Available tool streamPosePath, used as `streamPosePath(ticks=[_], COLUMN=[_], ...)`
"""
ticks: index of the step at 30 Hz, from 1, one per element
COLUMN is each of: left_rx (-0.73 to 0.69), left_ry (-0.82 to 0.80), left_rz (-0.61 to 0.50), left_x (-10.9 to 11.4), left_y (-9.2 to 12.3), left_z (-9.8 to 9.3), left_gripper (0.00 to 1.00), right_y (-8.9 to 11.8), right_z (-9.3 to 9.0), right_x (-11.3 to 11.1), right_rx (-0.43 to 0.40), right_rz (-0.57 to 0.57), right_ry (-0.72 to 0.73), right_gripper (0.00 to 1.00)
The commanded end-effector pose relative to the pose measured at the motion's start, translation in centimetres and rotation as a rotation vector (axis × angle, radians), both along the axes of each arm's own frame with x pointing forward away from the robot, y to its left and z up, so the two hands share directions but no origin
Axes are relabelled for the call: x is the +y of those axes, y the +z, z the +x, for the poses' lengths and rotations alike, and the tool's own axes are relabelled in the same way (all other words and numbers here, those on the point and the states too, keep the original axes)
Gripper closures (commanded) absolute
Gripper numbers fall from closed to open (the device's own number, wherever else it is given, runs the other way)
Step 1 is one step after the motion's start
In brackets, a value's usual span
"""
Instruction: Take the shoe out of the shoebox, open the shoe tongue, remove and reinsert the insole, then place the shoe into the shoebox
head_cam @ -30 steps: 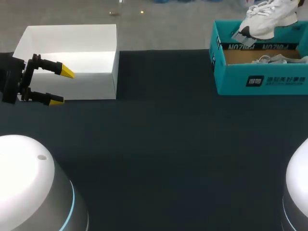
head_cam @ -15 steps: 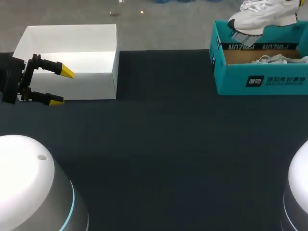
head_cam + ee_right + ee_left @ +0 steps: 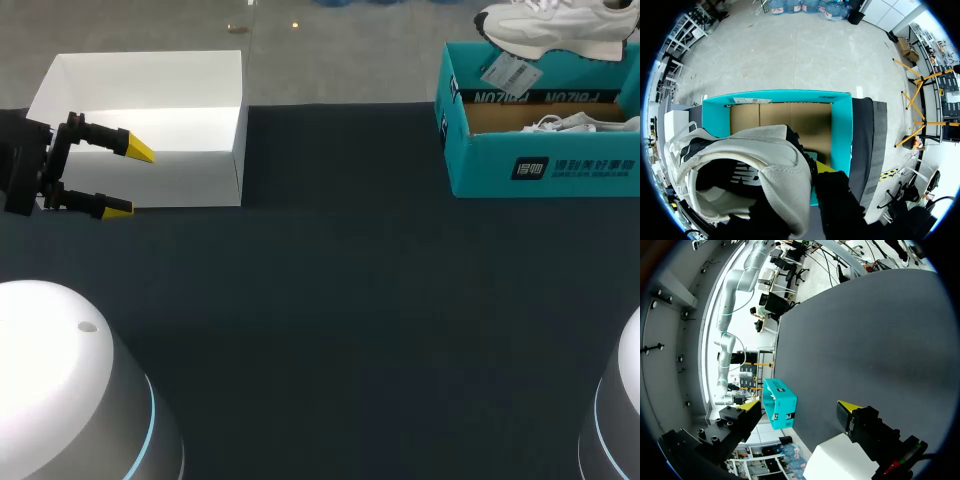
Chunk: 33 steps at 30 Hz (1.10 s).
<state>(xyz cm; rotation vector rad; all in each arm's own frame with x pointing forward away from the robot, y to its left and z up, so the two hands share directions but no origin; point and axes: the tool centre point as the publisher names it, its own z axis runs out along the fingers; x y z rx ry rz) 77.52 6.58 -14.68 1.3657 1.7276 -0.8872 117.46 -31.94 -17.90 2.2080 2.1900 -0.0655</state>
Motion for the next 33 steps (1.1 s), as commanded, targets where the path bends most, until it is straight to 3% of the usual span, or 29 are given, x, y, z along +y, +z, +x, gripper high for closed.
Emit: streamPosePath(ticks=[1, 7, 12, 17, 18, 33], left_rx=[0.002, 0.002, 0.002, 0.002, 0.002, 0.002], left_ry=[0.000, 0.000, 0.000, 0.000, 0.000, 0.000], left_rz=[0.005, 0.005, 0.005, 0.005, 0.005, 0.005], left_x=[0.0, 0.0, 0.0, 0.0, 0.0, 0.0], left_y=[0.1, 0.1, 0.1, 0.1, 0.1, 0.1], left_z=[0.0, 0.0, 0.0, 0.0, 0.0, 0.0], left_gripper=[0.00, 0.00, 0.00, 0.00, 0.00, 0.00], right_y=[0.3, 0.3, -1.2, -2.8, -2.9, -2.9], right_z=[1.1, 1.1, 0.3, -0.7, -0.8, -0.9], right_x=[-0.5, -0.5, -2.1, -2.9, -3.0, -3.1], right_rx=[0.192, 0.192, 0.124, 0.112, 0.077, 0.054], right_rz=[0.084, 0.084, 0.039, -0.041, -0.086, -0.097], right_ry=[-0.011, -0.011, -0.143, -0.207, -0.226, -0.238], right_gripper=[1.00, 1.00, 1.00, 1.00, 1.00, 1.00])
